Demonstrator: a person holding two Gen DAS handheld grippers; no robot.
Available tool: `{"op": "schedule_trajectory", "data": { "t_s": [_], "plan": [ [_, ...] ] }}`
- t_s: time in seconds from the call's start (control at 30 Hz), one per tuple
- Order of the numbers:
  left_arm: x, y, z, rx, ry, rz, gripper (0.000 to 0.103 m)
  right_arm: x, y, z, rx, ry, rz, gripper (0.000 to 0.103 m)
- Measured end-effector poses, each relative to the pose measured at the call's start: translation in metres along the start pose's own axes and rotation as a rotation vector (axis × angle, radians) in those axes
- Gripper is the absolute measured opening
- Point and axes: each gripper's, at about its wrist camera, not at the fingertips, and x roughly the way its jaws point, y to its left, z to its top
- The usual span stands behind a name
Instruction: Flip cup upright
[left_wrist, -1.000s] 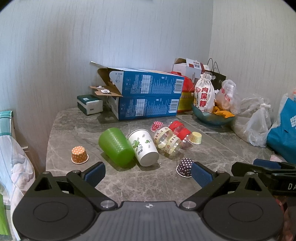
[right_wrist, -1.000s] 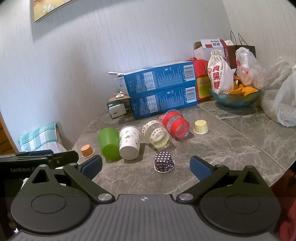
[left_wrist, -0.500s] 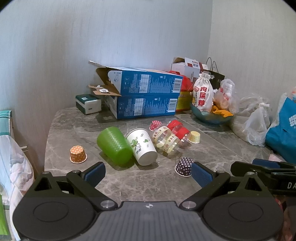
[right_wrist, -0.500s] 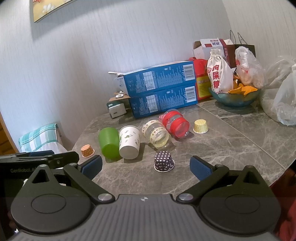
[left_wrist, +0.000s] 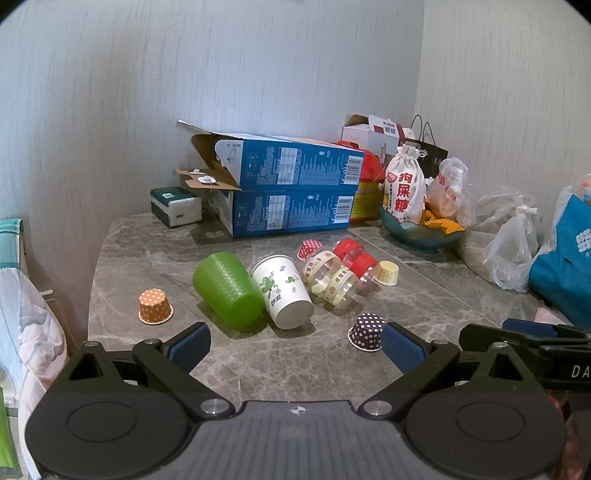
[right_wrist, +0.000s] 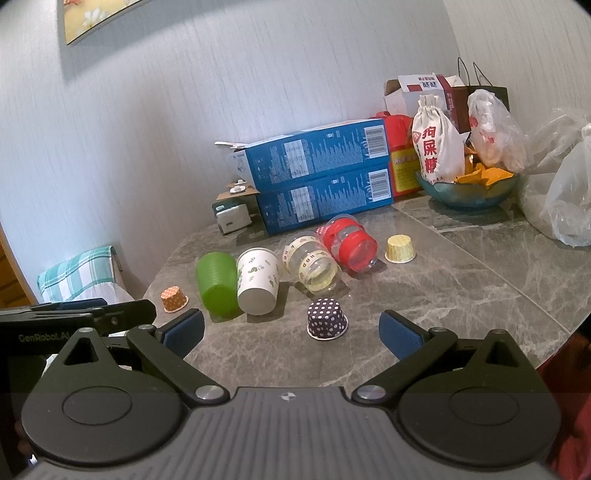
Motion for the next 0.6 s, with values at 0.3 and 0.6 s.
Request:
{"op": "schedule_trajectory", "data": {
  "t_s": [0.3,0.6],
  "plan": [
    [-0.0007,-0.0007,0.0002,-0.001,0.000,0.000,0.100,0.0013,0.0003,-0.0012,-0.002,0.006,0.004,0.102],
    [-0.0014,-0.0027,-0.0008,-0.007,0.003,0.001,0.100,0.0022,-0.0002,-0.0014,0.006,0.010,0.000,0.102]
  ]
}}
